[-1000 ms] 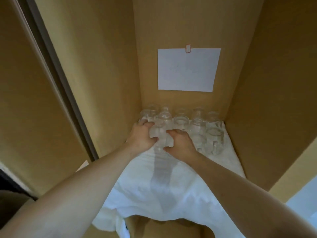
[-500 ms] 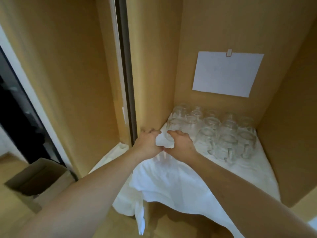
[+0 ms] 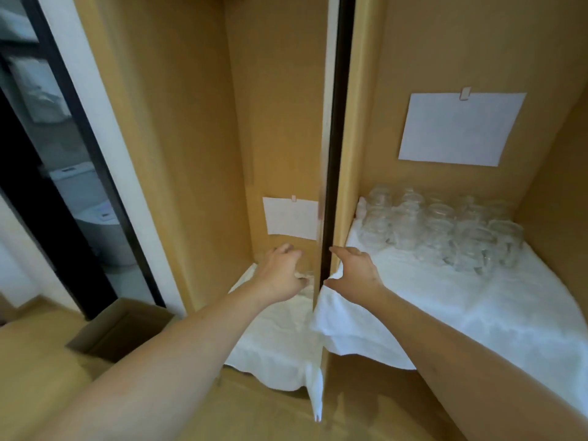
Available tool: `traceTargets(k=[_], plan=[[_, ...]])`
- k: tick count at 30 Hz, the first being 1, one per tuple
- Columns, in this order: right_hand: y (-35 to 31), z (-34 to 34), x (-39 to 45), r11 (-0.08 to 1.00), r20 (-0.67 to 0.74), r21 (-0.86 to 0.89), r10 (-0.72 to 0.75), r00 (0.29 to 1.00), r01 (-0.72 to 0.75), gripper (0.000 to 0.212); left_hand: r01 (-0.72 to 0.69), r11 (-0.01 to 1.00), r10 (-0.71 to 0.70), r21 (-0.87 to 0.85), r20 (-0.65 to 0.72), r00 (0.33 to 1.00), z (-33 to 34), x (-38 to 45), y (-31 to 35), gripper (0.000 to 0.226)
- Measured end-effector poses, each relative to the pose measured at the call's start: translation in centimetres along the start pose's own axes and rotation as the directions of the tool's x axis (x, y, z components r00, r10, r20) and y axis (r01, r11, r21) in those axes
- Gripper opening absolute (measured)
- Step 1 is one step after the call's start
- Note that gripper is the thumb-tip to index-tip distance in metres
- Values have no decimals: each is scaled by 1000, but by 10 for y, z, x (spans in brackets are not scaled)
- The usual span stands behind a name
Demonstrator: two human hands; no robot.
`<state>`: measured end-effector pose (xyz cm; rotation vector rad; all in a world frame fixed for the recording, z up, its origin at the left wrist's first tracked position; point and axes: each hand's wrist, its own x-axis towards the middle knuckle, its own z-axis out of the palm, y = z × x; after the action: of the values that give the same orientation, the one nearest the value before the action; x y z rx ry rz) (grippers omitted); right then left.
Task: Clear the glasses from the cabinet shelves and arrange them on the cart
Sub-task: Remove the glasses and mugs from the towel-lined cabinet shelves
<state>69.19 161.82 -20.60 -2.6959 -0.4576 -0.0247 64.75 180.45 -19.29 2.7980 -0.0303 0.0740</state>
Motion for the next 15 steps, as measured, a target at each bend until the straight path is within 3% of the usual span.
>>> traceTargets(k=[7, 15], plan=[[-78, 54, -14, 999, 50, 14, 28, 998, -29, 78, 81, 997, -81, -12, -13, 997, -12, -41, -86, 71], [-119, 115, -2, 1000, 172, 3, 29, 985, -30, 81, 193, 980, -192, -44, 14, 981, -1, -48, -152, 71]])
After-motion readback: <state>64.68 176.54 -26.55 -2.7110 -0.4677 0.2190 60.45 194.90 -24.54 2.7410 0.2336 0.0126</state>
